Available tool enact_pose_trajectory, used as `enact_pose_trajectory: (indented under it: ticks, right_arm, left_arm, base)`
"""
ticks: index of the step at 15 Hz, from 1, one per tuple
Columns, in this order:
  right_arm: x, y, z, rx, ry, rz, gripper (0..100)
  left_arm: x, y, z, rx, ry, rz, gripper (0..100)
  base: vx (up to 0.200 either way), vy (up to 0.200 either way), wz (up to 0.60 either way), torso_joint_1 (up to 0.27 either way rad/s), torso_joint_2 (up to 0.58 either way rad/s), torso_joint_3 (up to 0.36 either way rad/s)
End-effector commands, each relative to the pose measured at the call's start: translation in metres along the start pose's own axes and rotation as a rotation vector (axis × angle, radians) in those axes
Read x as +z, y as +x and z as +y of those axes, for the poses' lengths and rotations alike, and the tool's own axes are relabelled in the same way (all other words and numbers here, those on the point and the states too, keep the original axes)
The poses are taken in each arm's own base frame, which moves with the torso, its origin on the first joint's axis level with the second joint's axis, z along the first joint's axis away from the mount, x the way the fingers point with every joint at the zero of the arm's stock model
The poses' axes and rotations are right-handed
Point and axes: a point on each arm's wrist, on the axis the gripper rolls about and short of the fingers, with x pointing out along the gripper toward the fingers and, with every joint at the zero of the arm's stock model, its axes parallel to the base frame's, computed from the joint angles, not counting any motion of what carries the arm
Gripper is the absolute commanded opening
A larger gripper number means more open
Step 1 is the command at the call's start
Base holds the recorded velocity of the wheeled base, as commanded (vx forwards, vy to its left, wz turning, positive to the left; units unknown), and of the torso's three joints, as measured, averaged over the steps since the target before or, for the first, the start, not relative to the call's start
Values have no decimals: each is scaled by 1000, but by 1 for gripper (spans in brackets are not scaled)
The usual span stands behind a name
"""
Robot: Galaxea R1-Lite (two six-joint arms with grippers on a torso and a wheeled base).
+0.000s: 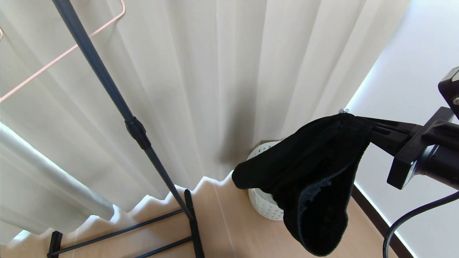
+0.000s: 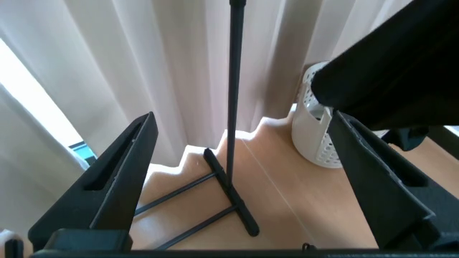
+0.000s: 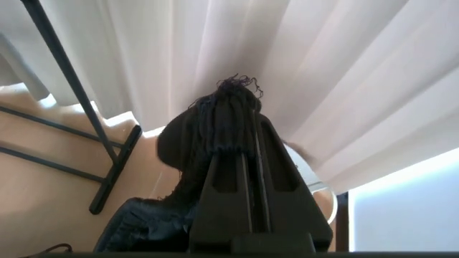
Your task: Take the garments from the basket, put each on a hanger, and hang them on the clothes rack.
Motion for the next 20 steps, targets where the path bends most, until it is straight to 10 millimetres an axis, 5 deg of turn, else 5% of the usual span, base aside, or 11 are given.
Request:
enact_pose_trajectory:
  ticks: [1, 7, 20]
  right_arm:
    - [1, 1, 0, -2, -1, -1, 0]
    - [0, 1, 0, -7, -2, 4, 0]
    - [-2, 1, 0, -4, -3, 11, 0]
  left_arm:
    - [0, 0, 0, 0, 0, 1, 100]
    - [0, 0, 0, 0, 0, 1, 100]
    - [1, 0, 0, 6, 4, -5, 100]
  base:
    - [0, 0, 0, 12, -32, 173]
    - [0, 0, 0, 36, -99, 133]
    - [0, 0, 0, 191, -510, -155]
